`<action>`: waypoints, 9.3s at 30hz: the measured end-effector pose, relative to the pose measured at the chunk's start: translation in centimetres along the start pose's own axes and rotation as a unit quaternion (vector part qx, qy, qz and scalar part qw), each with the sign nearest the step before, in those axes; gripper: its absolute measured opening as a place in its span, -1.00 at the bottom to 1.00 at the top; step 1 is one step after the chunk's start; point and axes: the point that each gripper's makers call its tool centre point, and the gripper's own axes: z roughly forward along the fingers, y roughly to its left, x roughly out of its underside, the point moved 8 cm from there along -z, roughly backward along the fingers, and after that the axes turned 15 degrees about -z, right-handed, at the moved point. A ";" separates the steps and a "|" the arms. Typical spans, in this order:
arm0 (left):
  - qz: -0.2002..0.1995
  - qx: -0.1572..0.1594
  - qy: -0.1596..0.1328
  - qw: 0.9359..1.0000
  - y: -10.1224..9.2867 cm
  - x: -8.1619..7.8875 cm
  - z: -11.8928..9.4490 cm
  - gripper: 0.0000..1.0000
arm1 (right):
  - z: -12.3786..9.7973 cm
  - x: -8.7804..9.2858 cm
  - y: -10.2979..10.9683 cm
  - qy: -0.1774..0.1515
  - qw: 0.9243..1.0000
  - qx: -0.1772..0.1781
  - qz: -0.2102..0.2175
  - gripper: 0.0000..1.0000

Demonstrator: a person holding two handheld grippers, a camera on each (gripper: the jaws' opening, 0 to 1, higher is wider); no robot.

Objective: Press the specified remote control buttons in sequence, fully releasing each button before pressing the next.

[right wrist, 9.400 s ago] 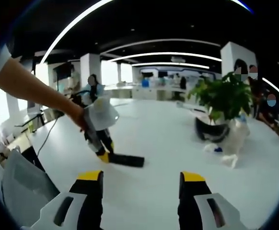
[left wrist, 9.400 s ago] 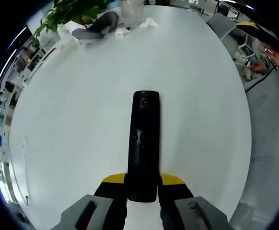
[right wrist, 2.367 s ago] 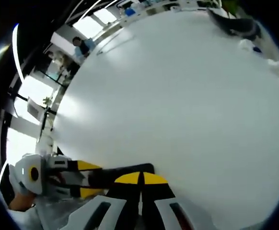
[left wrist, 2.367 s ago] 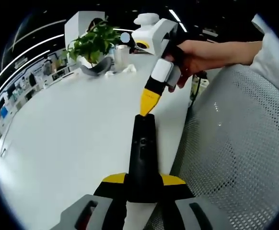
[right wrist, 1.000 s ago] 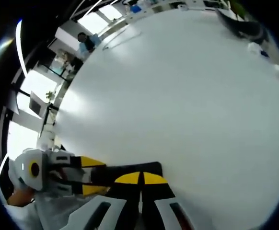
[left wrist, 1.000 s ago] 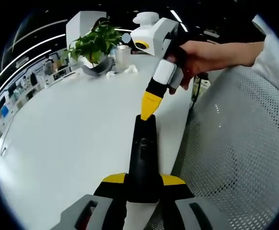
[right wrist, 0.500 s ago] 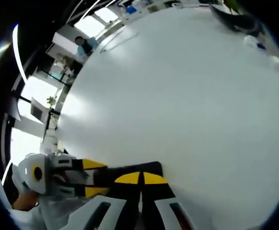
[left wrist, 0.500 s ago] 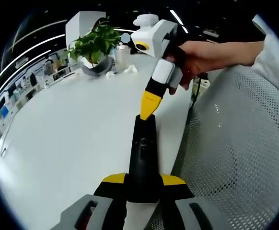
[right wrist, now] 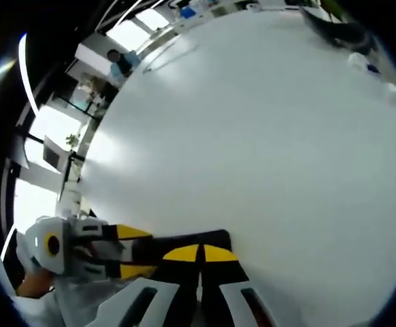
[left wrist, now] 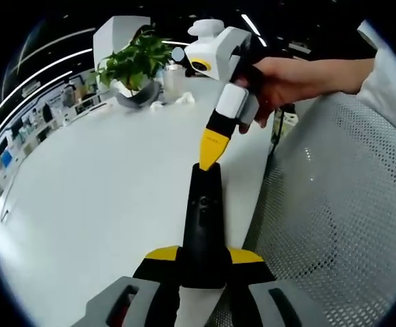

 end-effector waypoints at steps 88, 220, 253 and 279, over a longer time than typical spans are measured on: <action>0.025 0.017 0.005 1.000 -0.7 -0.1 0.2 -0.51 | 0.8 -0.1 1.7 0.022 0.998 -0.027 -0.043 -1.00; 0.019 0.022 -0.004 1.000 -0.6 0.0 0.3 -0.51 | 1.2 0.7 1.7 0.039 0.998 -0.049 0.003 -1.00; 0.025 0.019 0.006 0.999 -0.7 -0.2 0.4 -0.52 | 0.8 0.9 1.7 0.043 0.998 -0.046 0.000 -1.00; 0.026 0.020 0.005 0.999 -0.5 -0.2 0.3 -0.51 | 0.4 1.6 2.0 0.084 0.996 -0.024 -0.012 -1.00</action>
